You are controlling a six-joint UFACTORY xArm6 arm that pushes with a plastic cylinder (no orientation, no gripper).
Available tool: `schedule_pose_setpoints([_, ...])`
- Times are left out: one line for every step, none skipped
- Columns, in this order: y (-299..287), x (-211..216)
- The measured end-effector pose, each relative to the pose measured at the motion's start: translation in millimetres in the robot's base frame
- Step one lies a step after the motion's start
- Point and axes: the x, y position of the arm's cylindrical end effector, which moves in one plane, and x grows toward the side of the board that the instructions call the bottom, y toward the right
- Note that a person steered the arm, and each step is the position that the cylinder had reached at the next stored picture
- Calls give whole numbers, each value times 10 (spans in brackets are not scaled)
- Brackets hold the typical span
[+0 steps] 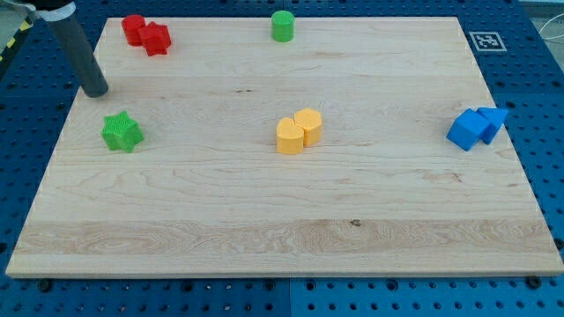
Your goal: Point your arm close to the green star
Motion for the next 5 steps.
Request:
schedule_pose_setpoints([-93, 48])
schedule_pose_setpoints([-147, 109])
schedule_pose_setpoints([-192, 260])
schedule_pose_setpoints([-192, 413])
schedule_pose_setpoints([-192, 595])
